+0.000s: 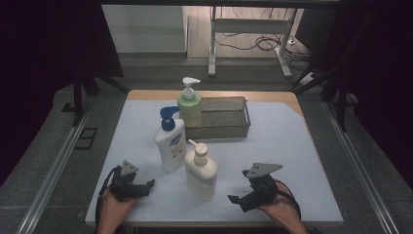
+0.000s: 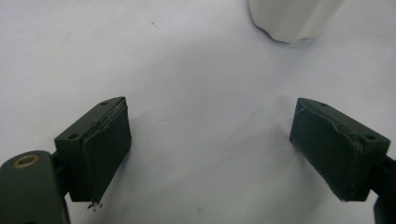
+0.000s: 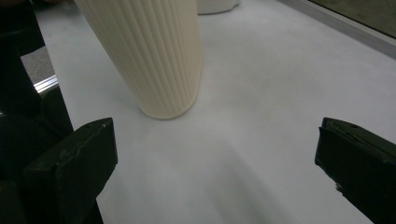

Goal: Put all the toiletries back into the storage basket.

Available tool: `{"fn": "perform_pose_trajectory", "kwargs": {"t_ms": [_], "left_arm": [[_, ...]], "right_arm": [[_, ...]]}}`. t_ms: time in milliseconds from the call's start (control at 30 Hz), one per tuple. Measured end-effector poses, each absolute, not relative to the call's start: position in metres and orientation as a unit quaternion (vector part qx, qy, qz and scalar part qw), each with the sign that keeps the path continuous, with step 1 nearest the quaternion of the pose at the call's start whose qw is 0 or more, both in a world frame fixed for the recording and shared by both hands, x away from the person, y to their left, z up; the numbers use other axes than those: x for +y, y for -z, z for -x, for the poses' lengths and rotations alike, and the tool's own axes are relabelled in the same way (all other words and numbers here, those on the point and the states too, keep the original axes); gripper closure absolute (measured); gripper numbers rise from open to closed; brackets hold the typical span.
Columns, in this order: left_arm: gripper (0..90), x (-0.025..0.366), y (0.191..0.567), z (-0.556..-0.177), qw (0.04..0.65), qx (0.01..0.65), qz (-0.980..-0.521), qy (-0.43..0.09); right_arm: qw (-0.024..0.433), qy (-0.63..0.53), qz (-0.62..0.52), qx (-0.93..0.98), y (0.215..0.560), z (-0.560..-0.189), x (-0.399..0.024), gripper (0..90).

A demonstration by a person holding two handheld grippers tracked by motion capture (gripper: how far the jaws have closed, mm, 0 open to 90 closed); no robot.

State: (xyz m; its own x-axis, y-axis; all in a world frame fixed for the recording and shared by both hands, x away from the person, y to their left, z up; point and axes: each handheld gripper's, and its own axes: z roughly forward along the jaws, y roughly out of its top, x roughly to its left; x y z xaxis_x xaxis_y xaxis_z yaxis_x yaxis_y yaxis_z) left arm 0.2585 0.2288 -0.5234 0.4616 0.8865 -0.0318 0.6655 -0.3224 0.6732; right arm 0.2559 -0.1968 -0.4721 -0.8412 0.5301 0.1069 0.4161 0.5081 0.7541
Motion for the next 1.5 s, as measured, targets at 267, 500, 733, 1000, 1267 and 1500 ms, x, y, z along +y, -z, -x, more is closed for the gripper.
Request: {"fn": "perform_pose_trajectory", "kwargs": {"t_ms": [267, 500, 733, 1000, 1267, 1500], "left_arm": [[12.2, 0.229, 0.523, -0.259, 0.316, 0.489, -0.794, -0.174], [12.2, 0.229, 0.523, -0.259, 0.317, 0.489, -0.794, -0.174], [12.2, 0.229, 0.523, -0.259, 0.317, 0.489, -0.794, -0.174], [12.2, 0.229, 0.523, -0.259, 0.317, 0.489, -0.794, -0.174], [12.2, 0.229, 0.523, -0.259, 0.317, 0.489, -0.794, -0.174], [12.2, 0.229, 0.523, -0.259, 0.316, 0.489, -0.794, -0.174]], "right_arm": [[0.068, -0.424, -0.26, 0.865, 0.467, -0.255, -0.181, 1.5], [0.067, -0.422, -0.247, 0.87, 0.465, -0.254, -0.164, 2.7], [0.073, -0.425, -0.25, 0.867, 0.463, -0.253, -0.15, 8.7], [0.081, -0.437, -0.25, 0.86, 0.463, -0.254, -0.138, 12.7], [0.093, -0.43, -0.251, 0.862, 0.467, -0.257, -0.13, 14.1], [0.095, -0.425, -0.247, 0.866, 0.468, -0.257, -0.131, 14.6]]}}
